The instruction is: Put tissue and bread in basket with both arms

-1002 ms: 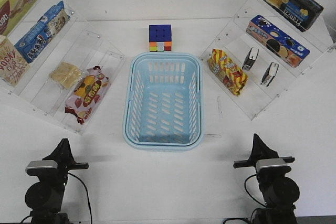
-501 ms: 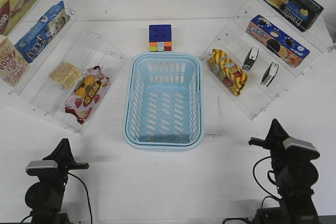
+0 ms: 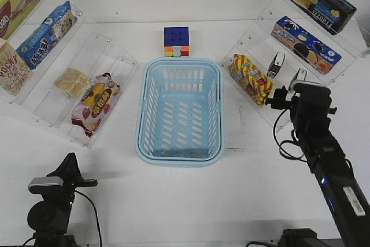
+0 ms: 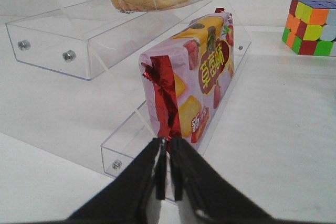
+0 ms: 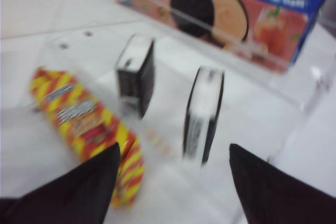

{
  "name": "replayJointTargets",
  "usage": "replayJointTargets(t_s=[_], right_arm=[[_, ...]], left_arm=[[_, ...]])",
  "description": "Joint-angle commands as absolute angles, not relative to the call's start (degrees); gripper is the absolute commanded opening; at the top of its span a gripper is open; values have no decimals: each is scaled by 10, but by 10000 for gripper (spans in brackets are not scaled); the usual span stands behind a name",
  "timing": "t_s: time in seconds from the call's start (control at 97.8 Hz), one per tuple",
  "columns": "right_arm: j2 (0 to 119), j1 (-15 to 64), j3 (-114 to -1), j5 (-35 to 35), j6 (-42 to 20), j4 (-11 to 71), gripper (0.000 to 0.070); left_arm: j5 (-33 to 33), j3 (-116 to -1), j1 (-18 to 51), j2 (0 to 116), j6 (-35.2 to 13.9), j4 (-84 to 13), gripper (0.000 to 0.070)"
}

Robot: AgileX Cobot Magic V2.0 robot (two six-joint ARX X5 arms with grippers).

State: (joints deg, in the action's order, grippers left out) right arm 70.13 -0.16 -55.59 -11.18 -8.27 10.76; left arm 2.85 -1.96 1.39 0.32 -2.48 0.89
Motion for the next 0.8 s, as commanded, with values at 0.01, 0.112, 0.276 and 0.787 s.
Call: replayJointTargets(t_s=[0.01,0.112,0.276,0.787], right_arm=[[752,-13,-587,-118,-66,97,476],[803,-27,-615,-105,-66,83,461],[861,-41,-642,-93,-67,81,306],[678,-15,-645,-7,-95,133,0]], left_arm=[[27,-8,13,3,-26,18,1],[27,-8,13,3,-26,18,1],[27,-8,14,3,-26,18,1],[27,-8,13,3,-26,18,1]])
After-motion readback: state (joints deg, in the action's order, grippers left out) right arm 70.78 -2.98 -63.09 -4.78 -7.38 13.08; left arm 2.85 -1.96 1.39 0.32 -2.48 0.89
